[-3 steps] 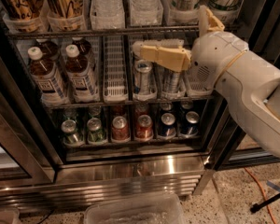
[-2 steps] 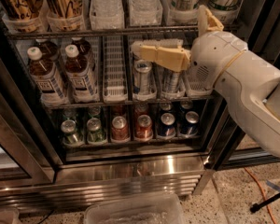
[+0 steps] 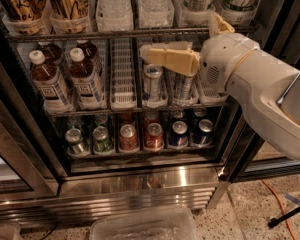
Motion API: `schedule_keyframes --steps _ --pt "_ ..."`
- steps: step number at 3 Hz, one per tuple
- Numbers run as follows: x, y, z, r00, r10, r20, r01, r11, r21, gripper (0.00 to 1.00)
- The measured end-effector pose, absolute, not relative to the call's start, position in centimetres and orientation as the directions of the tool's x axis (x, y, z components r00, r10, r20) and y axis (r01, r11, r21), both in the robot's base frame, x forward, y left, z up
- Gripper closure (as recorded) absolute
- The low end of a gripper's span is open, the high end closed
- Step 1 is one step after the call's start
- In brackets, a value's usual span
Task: Pick water bottle from top shelf of fridge
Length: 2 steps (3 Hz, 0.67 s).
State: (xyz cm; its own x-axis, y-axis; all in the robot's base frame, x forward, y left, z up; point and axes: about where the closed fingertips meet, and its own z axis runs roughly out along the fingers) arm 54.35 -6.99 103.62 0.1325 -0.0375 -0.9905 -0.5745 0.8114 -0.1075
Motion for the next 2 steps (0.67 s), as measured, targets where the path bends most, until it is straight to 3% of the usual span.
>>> schedule_keyframes --steps 1,2 --pt "54.35 -6.99 103.63 0.132 -0.038 -0.99 -0.575 0.811 -0.108 0.0" --pt "54.35 -6.99 103.63 0.133 -0.038 -0.99 -0.575 0.811 -0.108 0.19"
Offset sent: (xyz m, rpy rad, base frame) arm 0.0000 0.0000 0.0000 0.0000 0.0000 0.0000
